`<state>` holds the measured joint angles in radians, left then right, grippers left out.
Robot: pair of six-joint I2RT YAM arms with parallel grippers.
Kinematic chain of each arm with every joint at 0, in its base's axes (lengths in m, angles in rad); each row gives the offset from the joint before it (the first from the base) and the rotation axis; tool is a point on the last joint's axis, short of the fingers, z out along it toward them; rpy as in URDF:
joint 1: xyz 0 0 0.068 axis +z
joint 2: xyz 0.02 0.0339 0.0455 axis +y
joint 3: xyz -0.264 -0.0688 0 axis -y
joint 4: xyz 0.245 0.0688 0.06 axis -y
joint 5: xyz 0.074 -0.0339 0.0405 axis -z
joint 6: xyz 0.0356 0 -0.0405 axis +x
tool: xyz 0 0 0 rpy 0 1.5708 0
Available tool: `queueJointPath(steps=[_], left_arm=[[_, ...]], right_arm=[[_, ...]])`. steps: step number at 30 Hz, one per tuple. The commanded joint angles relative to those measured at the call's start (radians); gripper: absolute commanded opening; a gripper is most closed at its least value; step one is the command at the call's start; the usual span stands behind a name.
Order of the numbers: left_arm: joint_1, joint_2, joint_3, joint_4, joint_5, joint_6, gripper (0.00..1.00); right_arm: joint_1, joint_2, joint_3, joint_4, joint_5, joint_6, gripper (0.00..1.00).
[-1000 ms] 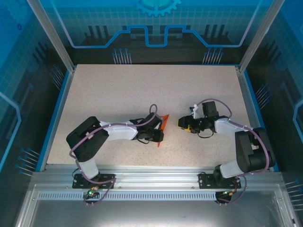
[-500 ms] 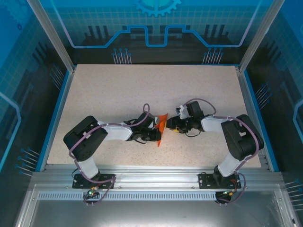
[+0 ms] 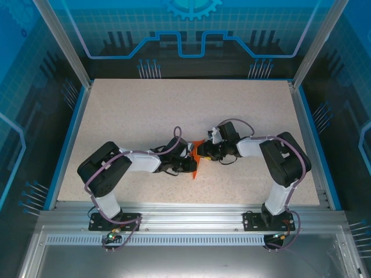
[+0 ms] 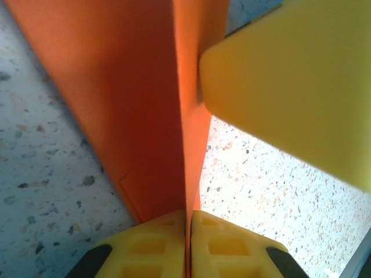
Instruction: Fold a paper plane with a square sheet of paper (fold left side to right side)
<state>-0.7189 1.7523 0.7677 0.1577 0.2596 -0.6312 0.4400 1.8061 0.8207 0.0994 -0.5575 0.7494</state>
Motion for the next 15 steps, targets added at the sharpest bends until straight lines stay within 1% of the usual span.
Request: queueJointPath(steps=[1, 13, 15], left_arm=[[0.013, -0.004, -0.025, -0.014, -0.006, -0.015, 0.12], [0.014, -0.048, -0.041, 0.02, 0.008, -0.024, 0.24], [0.014, -0.053, -0.042, 0.021, 0.007, -0.025, 0.25]], right_arm=[[0.025, 0.046, 0.03, -0.018, 0.027, -0.003, 0.4], [0.031, 0.096, 0.054, -0.107, 0.051, -0.024, 0.37], [0.031, 0.099, 0.084, -0.122, 0.059, -0.029, 0.37]])
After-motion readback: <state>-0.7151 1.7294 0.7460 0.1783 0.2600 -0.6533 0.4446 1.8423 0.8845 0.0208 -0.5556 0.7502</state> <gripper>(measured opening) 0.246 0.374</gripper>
